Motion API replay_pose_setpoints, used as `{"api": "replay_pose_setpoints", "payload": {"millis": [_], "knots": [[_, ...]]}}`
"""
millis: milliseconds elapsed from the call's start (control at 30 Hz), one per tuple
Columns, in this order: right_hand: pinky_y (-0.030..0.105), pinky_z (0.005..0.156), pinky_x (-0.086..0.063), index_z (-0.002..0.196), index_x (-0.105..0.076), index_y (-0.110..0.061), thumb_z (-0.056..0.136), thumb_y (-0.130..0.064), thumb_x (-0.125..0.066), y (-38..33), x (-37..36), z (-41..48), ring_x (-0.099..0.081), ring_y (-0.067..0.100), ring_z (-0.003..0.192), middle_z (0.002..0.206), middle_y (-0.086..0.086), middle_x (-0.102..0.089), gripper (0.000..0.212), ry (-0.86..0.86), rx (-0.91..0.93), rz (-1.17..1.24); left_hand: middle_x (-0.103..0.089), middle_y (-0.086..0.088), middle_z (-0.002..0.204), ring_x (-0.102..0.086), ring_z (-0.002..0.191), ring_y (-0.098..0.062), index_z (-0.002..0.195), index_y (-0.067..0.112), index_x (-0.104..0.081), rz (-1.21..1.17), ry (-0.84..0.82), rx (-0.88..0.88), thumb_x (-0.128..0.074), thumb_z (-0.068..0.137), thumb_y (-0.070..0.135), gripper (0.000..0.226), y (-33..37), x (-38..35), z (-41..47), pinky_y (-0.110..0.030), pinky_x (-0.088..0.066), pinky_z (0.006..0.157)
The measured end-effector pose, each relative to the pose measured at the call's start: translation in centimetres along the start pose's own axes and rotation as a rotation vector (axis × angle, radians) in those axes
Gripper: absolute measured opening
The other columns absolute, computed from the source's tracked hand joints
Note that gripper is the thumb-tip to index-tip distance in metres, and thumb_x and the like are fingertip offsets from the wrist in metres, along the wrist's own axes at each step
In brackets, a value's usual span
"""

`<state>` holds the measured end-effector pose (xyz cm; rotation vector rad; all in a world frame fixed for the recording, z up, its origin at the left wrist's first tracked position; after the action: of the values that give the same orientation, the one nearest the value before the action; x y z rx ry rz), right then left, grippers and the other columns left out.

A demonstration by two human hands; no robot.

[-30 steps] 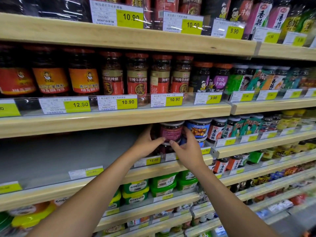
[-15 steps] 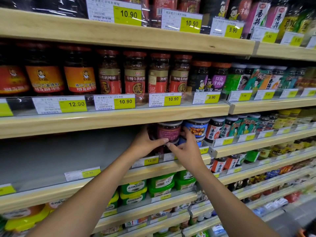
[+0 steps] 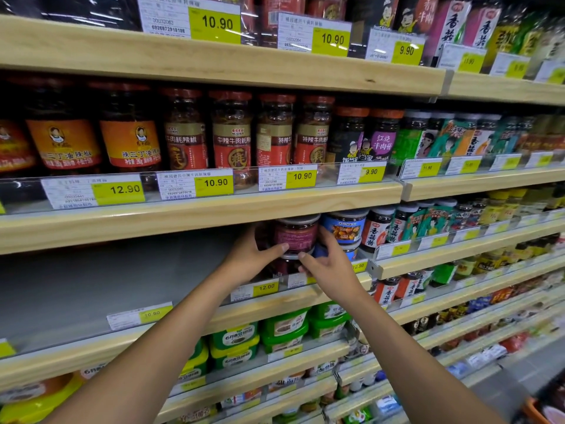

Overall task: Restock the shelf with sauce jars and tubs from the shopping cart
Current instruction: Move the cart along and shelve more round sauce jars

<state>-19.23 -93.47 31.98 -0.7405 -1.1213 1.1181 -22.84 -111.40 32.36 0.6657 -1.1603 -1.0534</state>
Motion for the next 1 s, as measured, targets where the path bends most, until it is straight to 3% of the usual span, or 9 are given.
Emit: {"api": "replay_pose_setpoints", "payload": {"millis": [100, 167, 267, 333, 467, 600, 767, 900, 1000], "knots": [[0.039, 0.078, -0.061, 0.147, -0.036, -0.024, 0.095, -0.02, -0.067, 0.8, 0.7, -0.4, -0.072, 0.02, 0.079, 0.122, -0.002, -0.067, 0.06, 0.034, -0.035, -0.037, -0.058, 0.012, 0.121, -0.059, 0.119, -0.016, 0.124, 0.038, -0.045, -0.01, -0.02, 0.004, -0.082, 0.084, 0.03, 0.055, -0.4, 0.1, -0.1, -0.04, -0.047, 0.107], [0.043, 0.082, -0.06, 0.148, -0.038, -0.024, 0.093, -0.024, -0.068, 1.6, 1.2, -0.8, -0.071, 0.018, 0.078, 0.11, 0.003, -0.071, 0.063, 0.061, -0.063, -0.064, -0.059, 0.012, 0.125, -0.058, 0.119, -0.014, 0.125, 0.039, -0.045, -0.02, -0.013, 0.019, -0.084, 0.078, 0.042, 0.061, -0.7, 0.2, -0.1, -0.041, -0.047, 0.108], [0.035, 0.081, -0.059, 0.146, -0.042, -0.026, 0.094, -0.025, -0.069, 2.2, 2.0, -1.5, -0.071, 0.015, 0.08, 0.098, 0.007, -0.072, 0.059, 0.086, -0.08, -0.083, -0.059, 0.011, 0.129, -0.058, 0.121, -0.013, 0.128, 0.039, -0.045, -0.013, -0.013, 0.037, -0.081, 0.071, 0.053, 0.069, -0.9, 0.1, -0.1, -0.043, -0.046, 0.11], [0.025, 0.078, -0.056, 0.142, -0.044, -0.029, 0.095, -0.026, -0.067, 2.4, 2.7, -2.2, -0.07, 0.011, 0.083, 0.113, -0.001, -0.069, 0.053, 0.092, -0.077, -0.093, -0.06, 0.008, 0.131, -0.059, 0.121, -0.015, 0.13, 0.038, -0.046, -0.004, -0.01, 0.043, -0.082, 0.074, 0.051, 0.068, -1.0, 0.1, -0.2, -0.044, -0.046, 0.109], [0.026, 0.078, -0.055, 0.139, -0.046, -0.035, 0.096, -0.032, -0.064, 3.0, 4.3, -3.6, -0.067, 0.004, 0.088, 0.136, -0.01, -0.052, 0.046, 0.093, -0.071, -0.125, -0.06, 0.006, 0.129, -0.058, 0.12, -0.015, 0.131, 0.028, -0.05, 0.03, 0.024, 0.036, -0.082, 0.083, 0.036, 0.059, -0.2, 0.1, -1.4, -0.033, -0.045, 0.103], [0.021, 0.081, -0.05, 0.135, -0.046, -0.038, 0.097, -0.03, -0.064, 3.1, 6.6, -5.3, -0.06, -0.006, 0.098, 0.134, -0.01, -0.048, 0.043, 0.092, -0.074, -0.117, -0.054, 0.005, 0.136, -0.048, 0.124, -0.007, 0.143, 0.019, -0.05, 0.119, 0.082, 0.009, -0.08, 0.086, 0.026, 0.065, 1.2, -0.1, -3.3, -0.02, -0.035, 0.097], [0.036, 0.098, -0.048, 0.143, -0.042, -0.034, 0.094, -0.037, -0.066, 3.2, 11.2, -8.1, -0.047, 0.012, 0.128, 0.136, -0.015, -0.039, 0.054, 0.094, -0.047, -0.259, -0.037, -0.006, 0.155, -0.032, 0.145, -0.026, 0.154, 0.02, -0.034, 0.404, 0.201, -0.018, -0.076, 0.08, 0.051, 0.091, 3.6, -1.0, -6.8, -0.046, -0.036, 0.116], [0.045, 0.119, -0.028, 0.155, -0.029, -0.032, 0.092, -0.052, -0.063, 3.9, 15.8, -11.5, -0.013, 0.014, 0.151, 0.164, -0.011, -0.015, 0.074, 0.07, -0.037, -0.521, -0.012, -0.003, 0.168, 0.001, 0.156, -0.021, 0.16, 0.023, -0.021, 0.636, 0.213, -0.1, -0.068, 0.09, 0.053, 0.09, 7.2, -5.6, -10.9, -0.048, -0.017, 0.125], [0.046, 0.121, -0.025, 0.157, -0.023, -0.033, 0.091, -0.056, -0.062, 5.0, 19.6, -14.9, -0.006, 0.015, 0.153, 0.166, -0.012, -0.006, 0.08, 0.061, -0.065, -0.621, -0.01, 0.0, 0.169, 0.004, 0.157, -0.022, 0.16, 0.029, -0.021, 0.757, 0.173, -0.166, -0.061, 0.091, 0.06, 0.086, 9.2, -10.8, -13.8, -0.049, -0.013, 0.126]]}}
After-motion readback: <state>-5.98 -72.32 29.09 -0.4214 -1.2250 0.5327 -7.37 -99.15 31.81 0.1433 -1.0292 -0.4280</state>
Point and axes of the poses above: each hand's wrist, its own z-axis towards the middle knuckle, its own x-axis out of the back of the hand, y = z × x, the point moved 9 cm from there along z, towards the middle knuckle
